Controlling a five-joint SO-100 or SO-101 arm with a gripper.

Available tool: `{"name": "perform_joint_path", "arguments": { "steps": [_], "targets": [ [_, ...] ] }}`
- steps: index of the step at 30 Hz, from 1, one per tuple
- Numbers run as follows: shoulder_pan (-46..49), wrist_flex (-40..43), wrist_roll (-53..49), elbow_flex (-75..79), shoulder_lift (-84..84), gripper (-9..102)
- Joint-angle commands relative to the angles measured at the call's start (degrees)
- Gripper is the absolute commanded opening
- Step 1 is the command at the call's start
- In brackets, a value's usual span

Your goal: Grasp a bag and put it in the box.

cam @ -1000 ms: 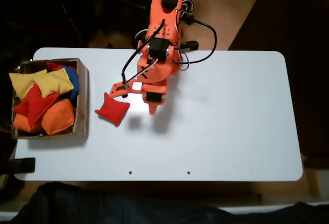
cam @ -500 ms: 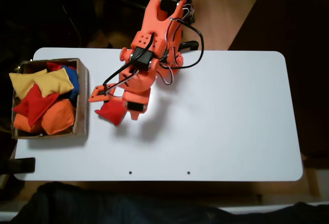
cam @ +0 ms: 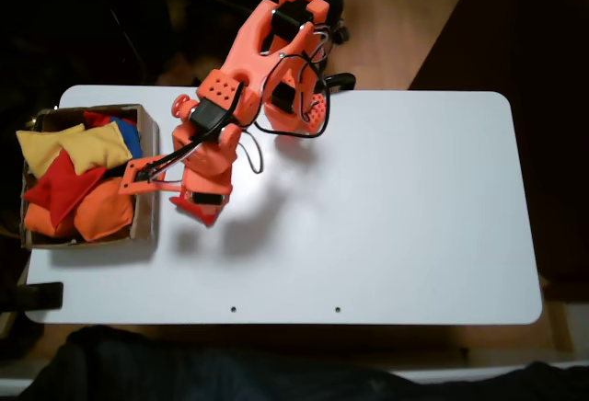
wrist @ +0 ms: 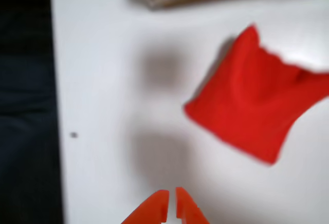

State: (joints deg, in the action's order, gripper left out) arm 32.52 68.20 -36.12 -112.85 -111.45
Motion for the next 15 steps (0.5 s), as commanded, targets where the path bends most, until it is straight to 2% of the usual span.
{"name": "perform_joint_path", "arguments": {
  "steps": [1,15],
  "targets": [
    [2.0,1.9,-2.5,4.9,1.8,1],
    [5.4,2.3,-18.2,6.3,10.0,1]
  ]
}}
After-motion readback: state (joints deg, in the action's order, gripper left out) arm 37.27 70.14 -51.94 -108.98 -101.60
